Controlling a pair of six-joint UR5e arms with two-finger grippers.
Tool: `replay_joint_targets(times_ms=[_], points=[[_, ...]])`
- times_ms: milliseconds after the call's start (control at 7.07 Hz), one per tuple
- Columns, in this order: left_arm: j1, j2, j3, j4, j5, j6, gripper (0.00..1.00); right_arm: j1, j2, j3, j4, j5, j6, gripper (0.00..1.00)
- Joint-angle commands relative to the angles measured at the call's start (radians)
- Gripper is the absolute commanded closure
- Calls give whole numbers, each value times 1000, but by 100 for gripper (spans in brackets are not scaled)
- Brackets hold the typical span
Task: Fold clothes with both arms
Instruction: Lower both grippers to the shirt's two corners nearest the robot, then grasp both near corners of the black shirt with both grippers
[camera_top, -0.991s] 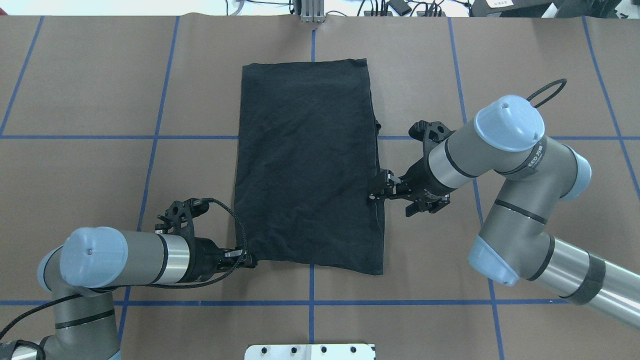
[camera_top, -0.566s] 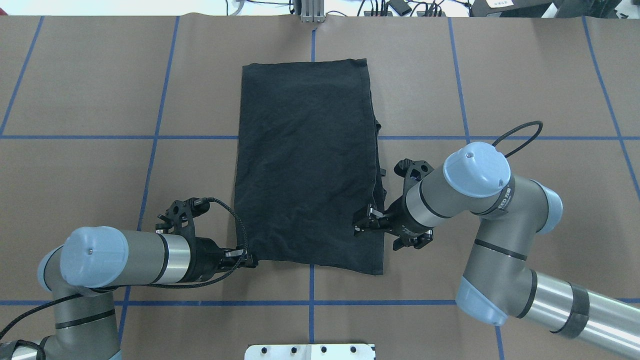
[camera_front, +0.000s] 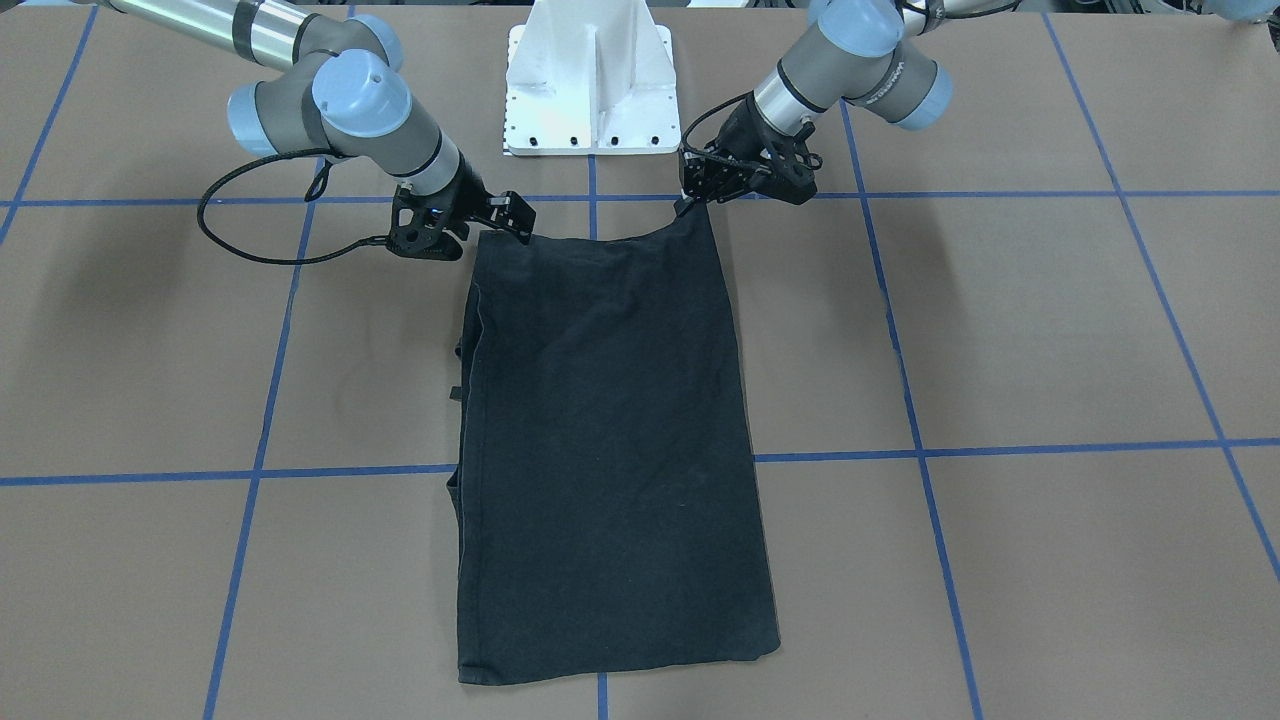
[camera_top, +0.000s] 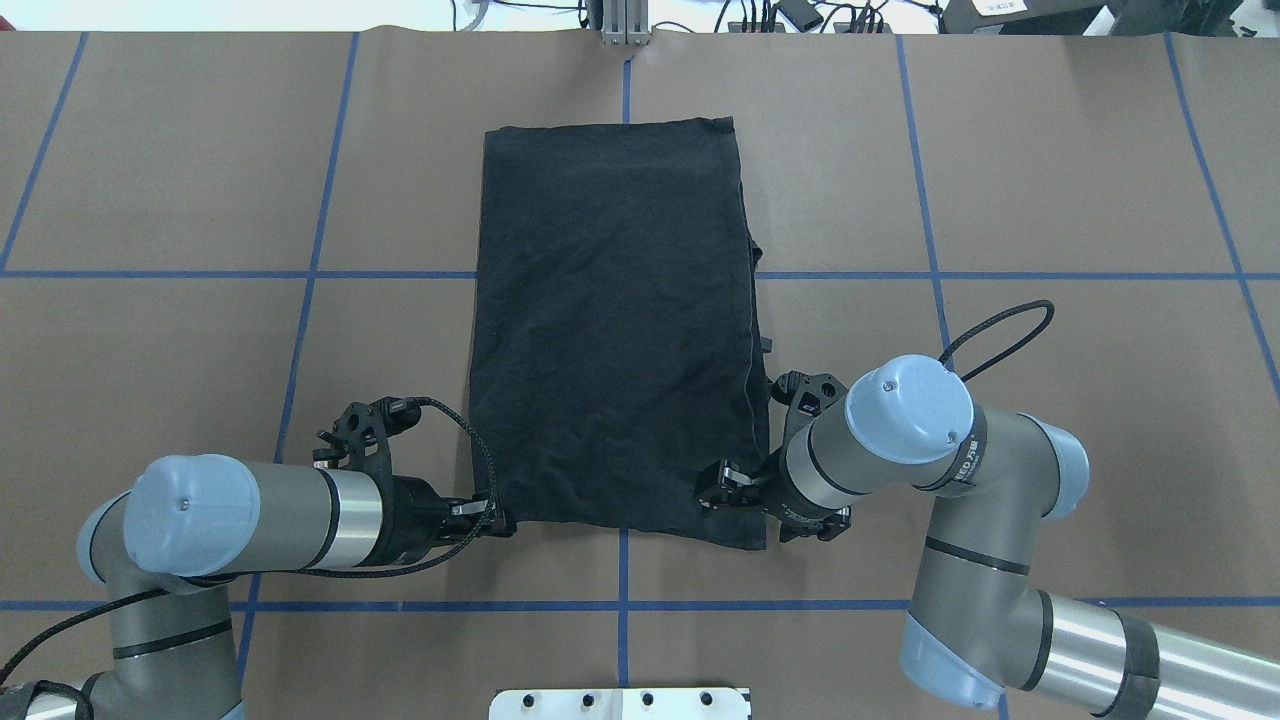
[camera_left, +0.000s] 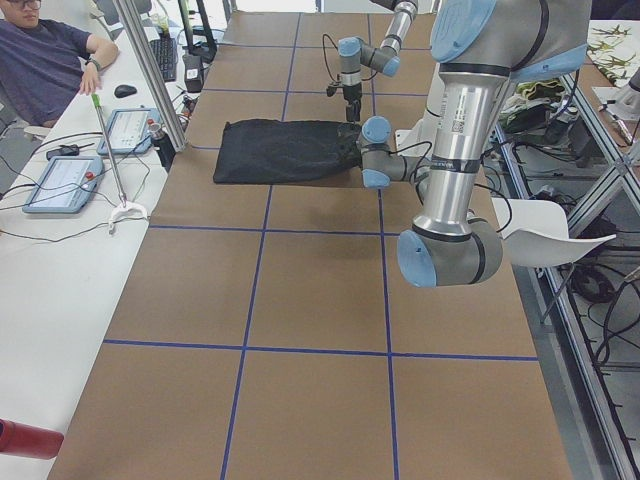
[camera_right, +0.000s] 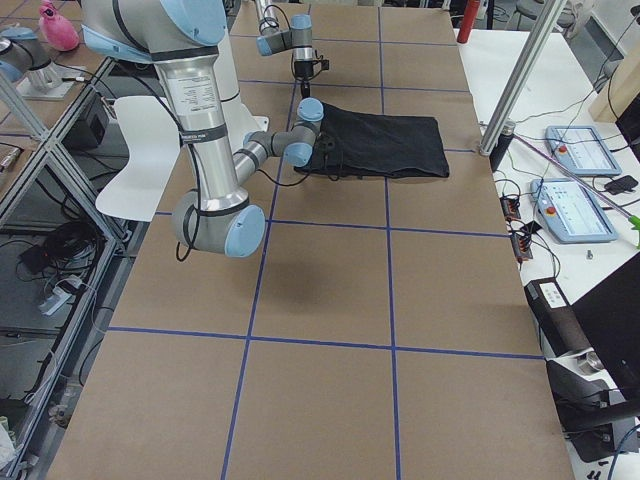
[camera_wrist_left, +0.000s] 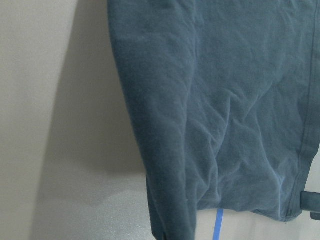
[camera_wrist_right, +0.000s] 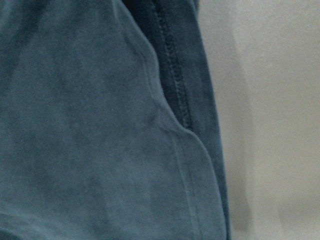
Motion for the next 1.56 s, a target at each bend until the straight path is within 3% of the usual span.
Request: replay_joint_targets(times_ms=[0, 425, 708, 1132, 1415], points=[[0, 0, 3, -2, 2, 0, 100, -4, 10, 0, -68, -12, -2, 0], [0, 3, 8, -2, 2, 0, 100, -6, 24, -2, -73, -13, 0, 2], [0, 3, 13, -2, 3, 0, 100, -4, 24, -2, -71, -17, -2, 24], [0, 4, 13, -2, 3, 0, 100, -3, 29, -5, -71, -19, -2, 26], [0, 6, 13, -2, 3, 0, 100, -3, 29, -5, -73, -19, -2, 33]])
